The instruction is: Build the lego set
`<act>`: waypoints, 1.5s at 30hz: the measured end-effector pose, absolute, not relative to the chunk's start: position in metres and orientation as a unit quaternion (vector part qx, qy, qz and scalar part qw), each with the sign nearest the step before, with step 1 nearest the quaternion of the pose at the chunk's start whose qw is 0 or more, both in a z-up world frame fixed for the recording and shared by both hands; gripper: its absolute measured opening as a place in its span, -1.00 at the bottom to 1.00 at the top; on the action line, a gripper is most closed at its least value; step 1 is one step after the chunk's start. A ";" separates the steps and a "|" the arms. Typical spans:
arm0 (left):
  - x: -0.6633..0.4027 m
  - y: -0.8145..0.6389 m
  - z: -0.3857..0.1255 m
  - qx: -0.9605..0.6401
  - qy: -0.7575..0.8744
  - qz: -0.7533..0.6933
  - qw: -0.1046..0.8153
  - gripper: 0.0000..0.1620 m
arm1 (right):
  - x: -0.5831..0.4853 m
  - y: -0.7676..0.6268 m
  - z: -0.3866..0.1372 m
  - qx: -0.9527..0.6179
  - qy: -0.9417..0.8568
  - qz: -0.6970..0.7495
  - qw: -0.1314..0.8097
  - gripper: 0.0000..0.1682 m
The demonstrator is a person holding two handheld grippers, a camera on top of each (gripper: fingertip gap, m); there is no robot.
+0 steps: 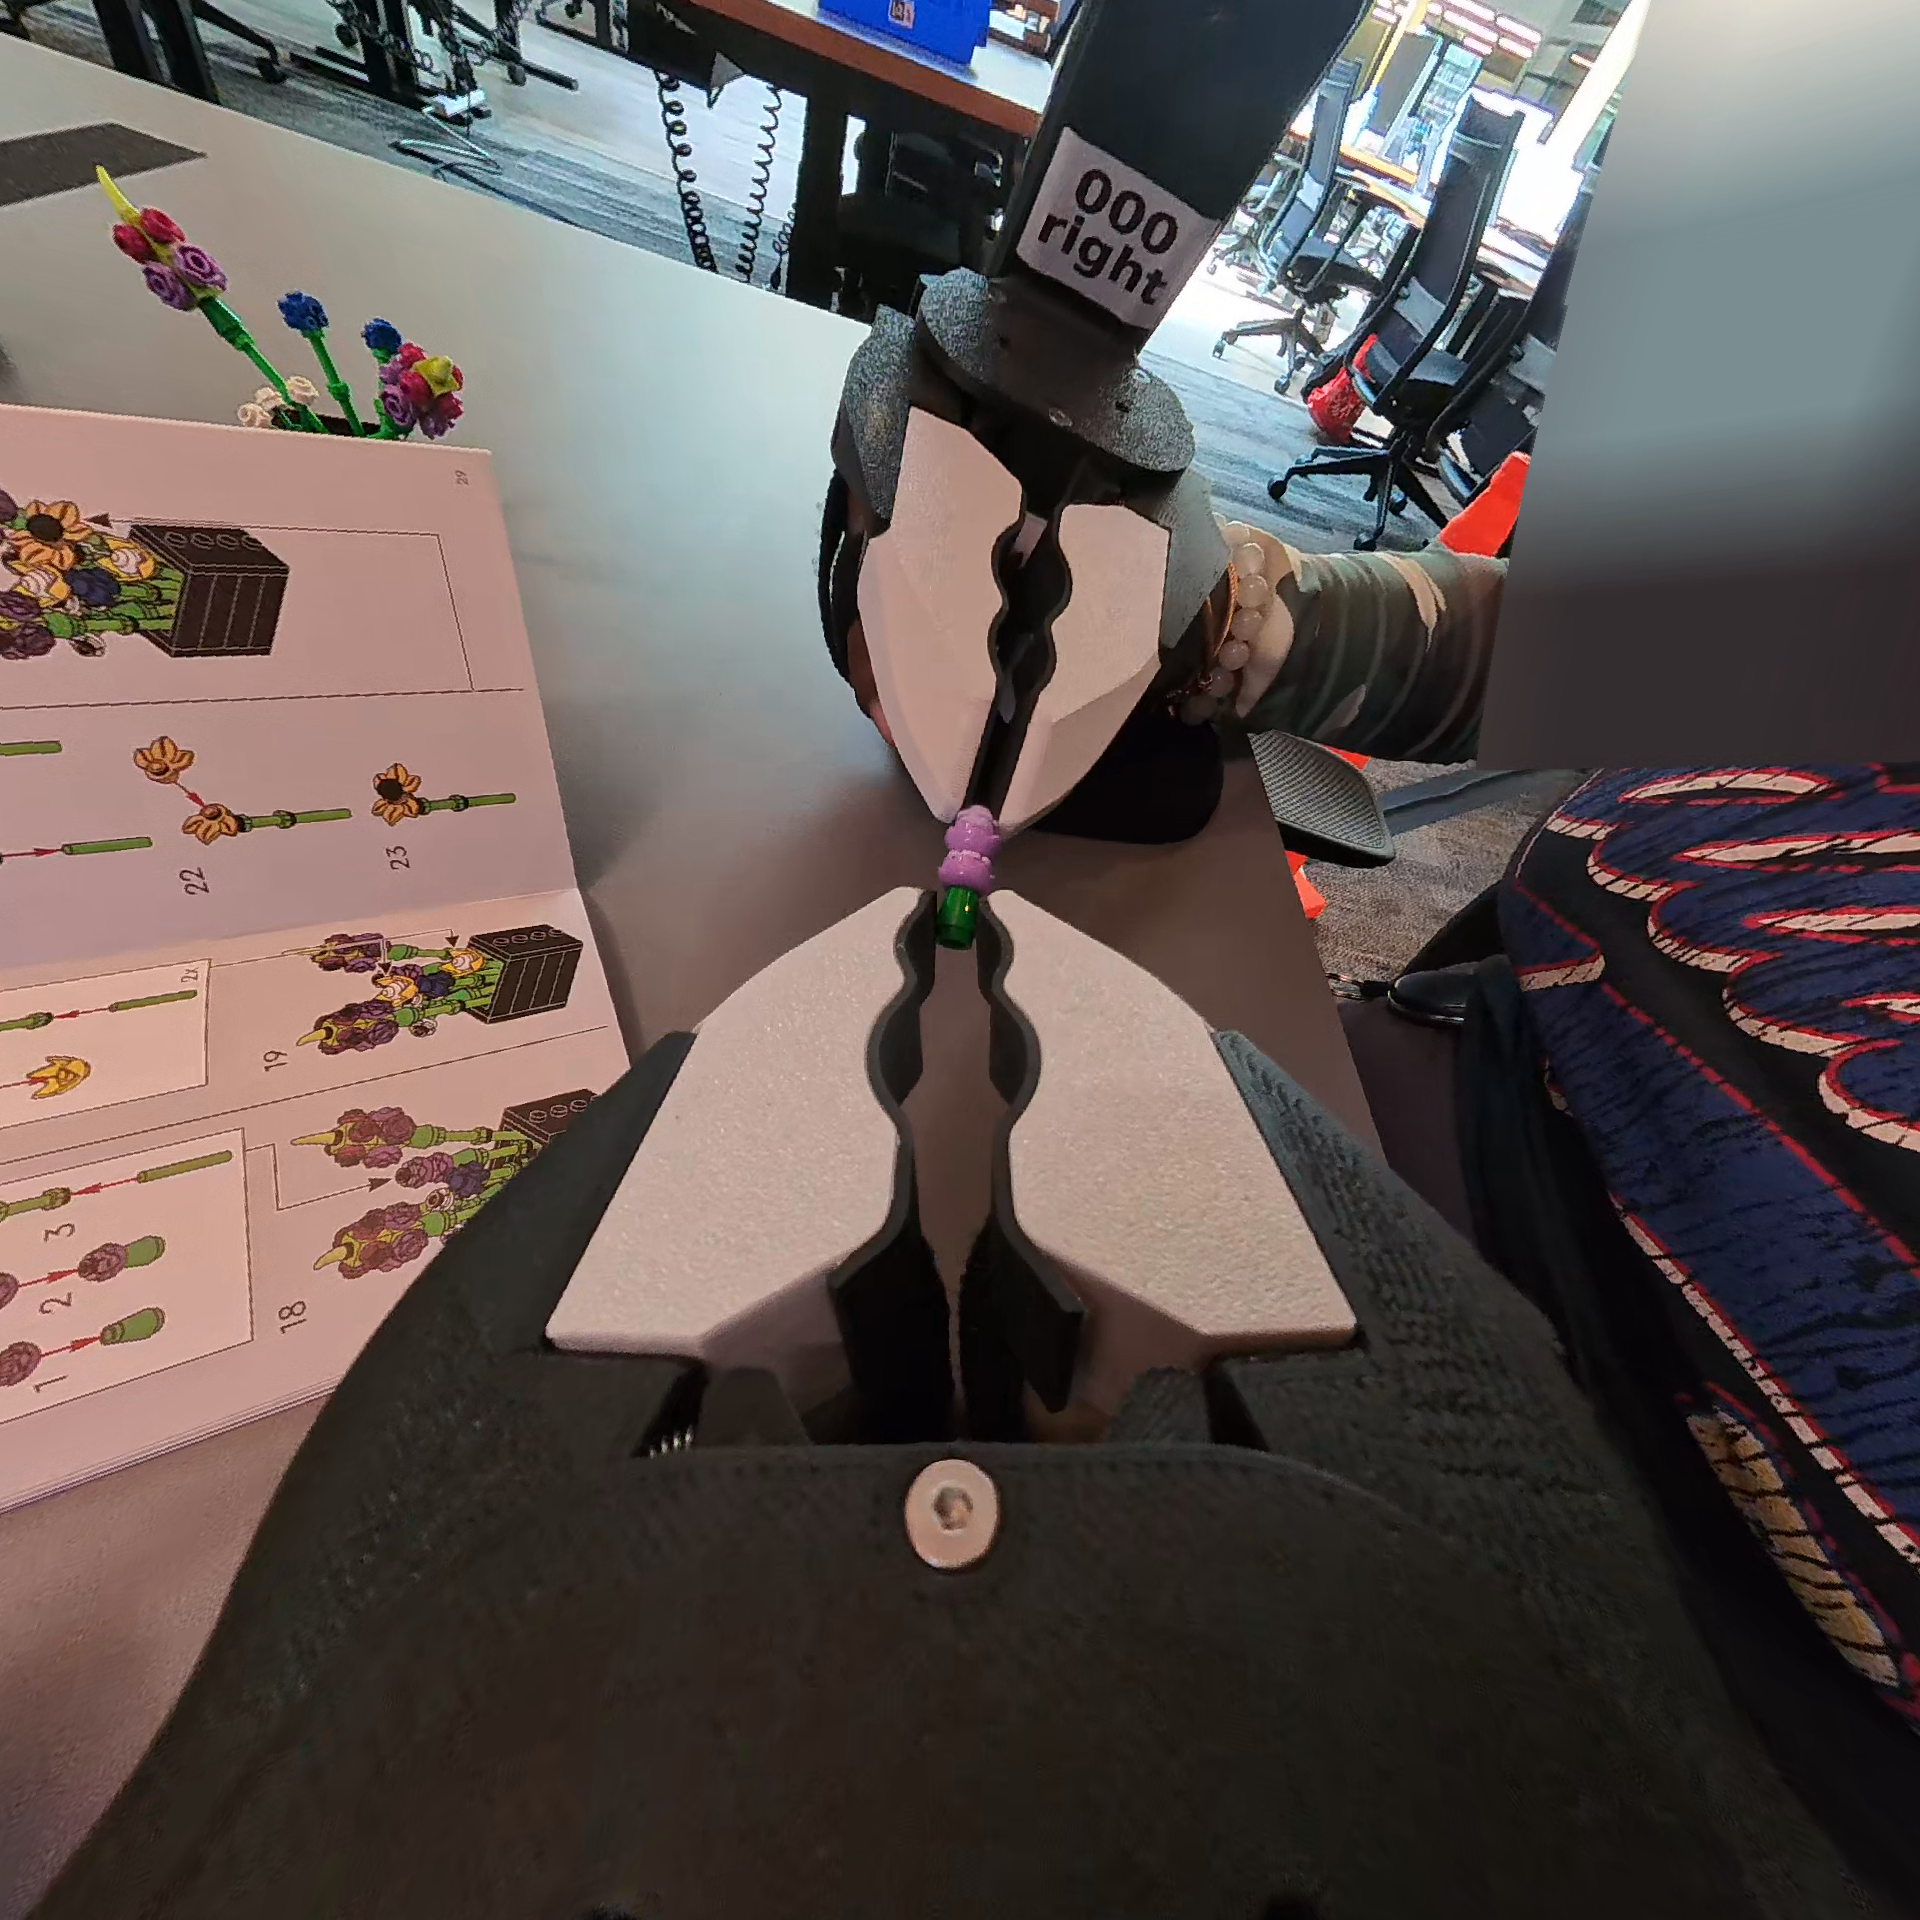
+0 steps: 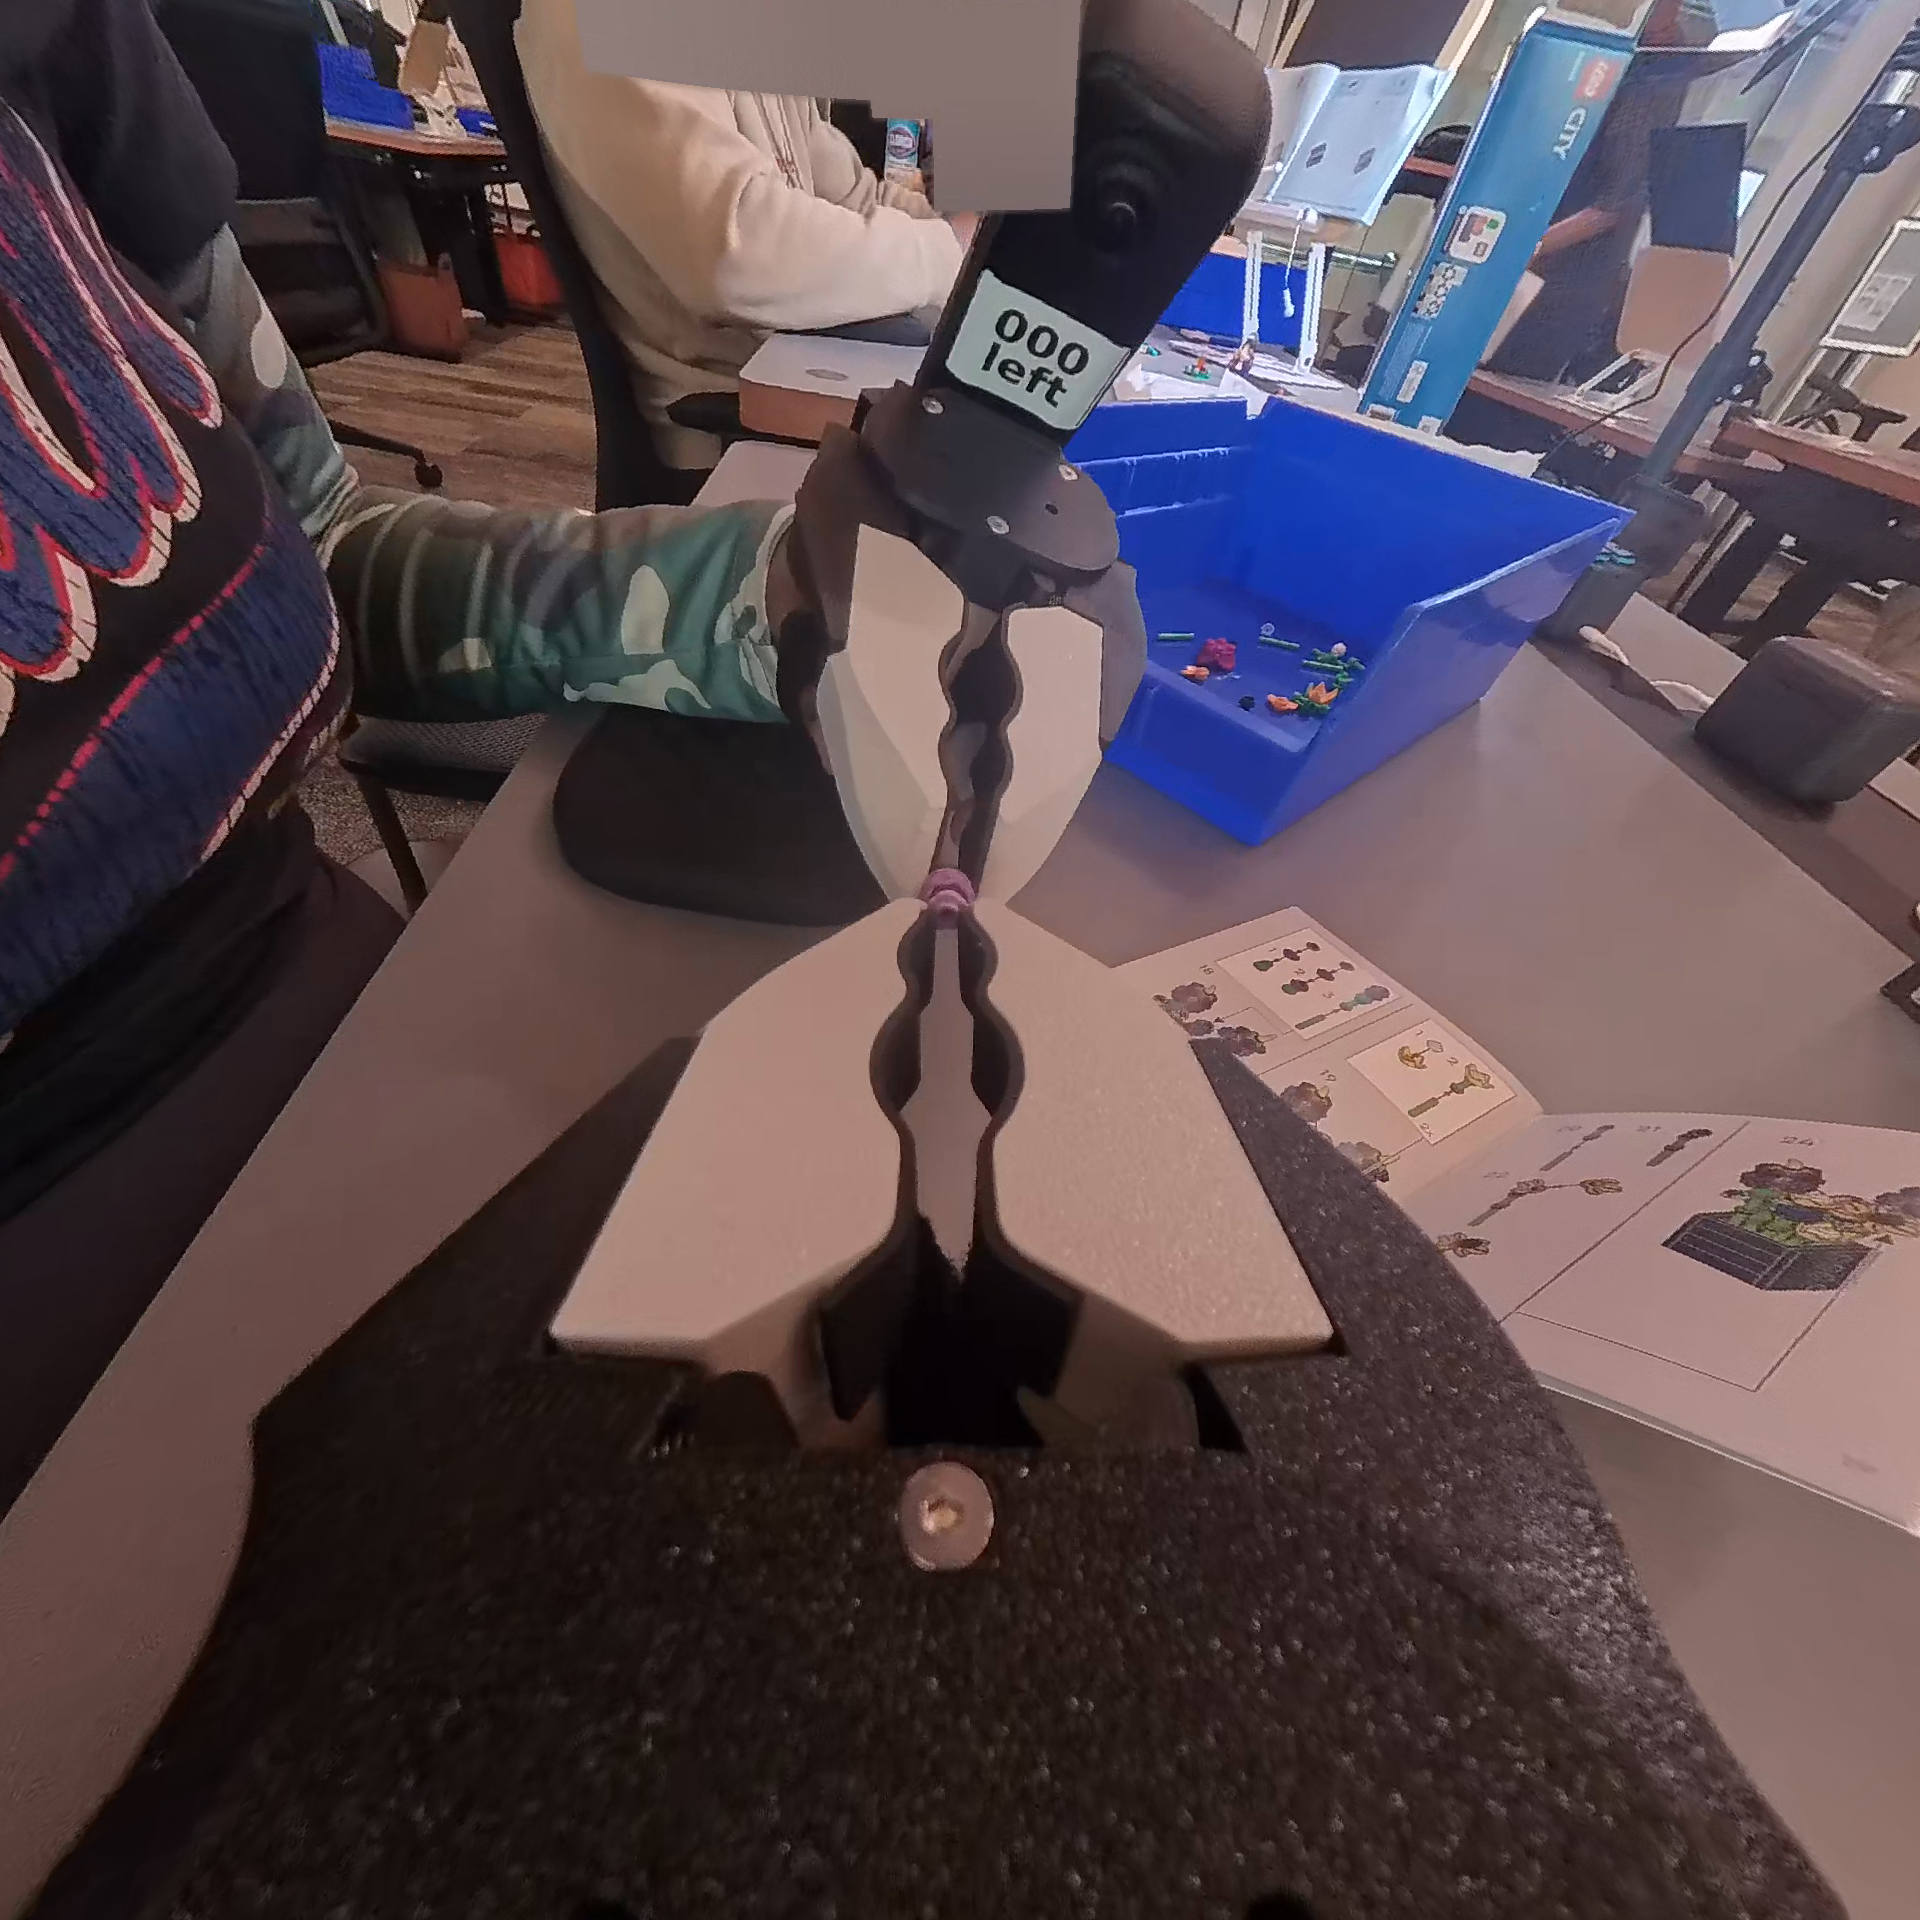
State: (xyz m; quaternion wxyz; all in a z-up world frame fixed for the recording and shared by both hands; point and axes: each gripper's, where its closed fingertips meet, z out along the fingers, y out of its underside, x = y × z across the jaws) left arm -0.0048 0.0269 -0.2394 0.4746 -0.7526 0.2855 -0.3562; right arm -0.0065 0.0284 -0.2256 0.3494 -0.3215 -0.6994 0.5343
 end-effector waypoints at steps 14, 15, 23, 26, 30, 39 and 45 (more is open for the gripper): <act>-0.002 0.028 -0.256 -0.786 0.292 -0.332 0.433 -0.91 | -0.004 0.031 -0.243 -0.336 -0.742 0.483 0.320 -0.95; -0.002 0.029 -0.259 -0.791 0.294 -0.327 0.425 -0.91 | -0.003 0.031 -0.246 -0.337 -0.750 0.473 0.317 -0.95; 0.002 0.028 -0.275 -0.818 0.306 -0.305 0.379 -0.91 | -0.001 0.031 -0.259 -0.336 -0.779 0.440 0.296 -0.95; 0.003 0.027 -0.282 -0.828 0.310 -0.296 0.362 -0.91 | 0.001 0.031 -0.266 -0.333 -0.796 0.417 0.287 -0.95; 0.005 0.026 -0.293 -0.843 0.320 -0.284 0.328 -0.91 | 0.005 0.030 -0.278 -0.323 -0.824 0.379 0.272 -0.95; 0.008 0.022 -0.307 -0.861 0.327 -0.280 0.269 -0.91 | 0.008 0.027 -0.289 -0.312 -0.843 0.357 0.254 -0.95; 0.008 0.022 -0.307 -0.862 0.322 -0.288 0.266 -0.91 | 0.008 0.027 -0.291 -0.317 -0.845 0.355 0.245 -0.95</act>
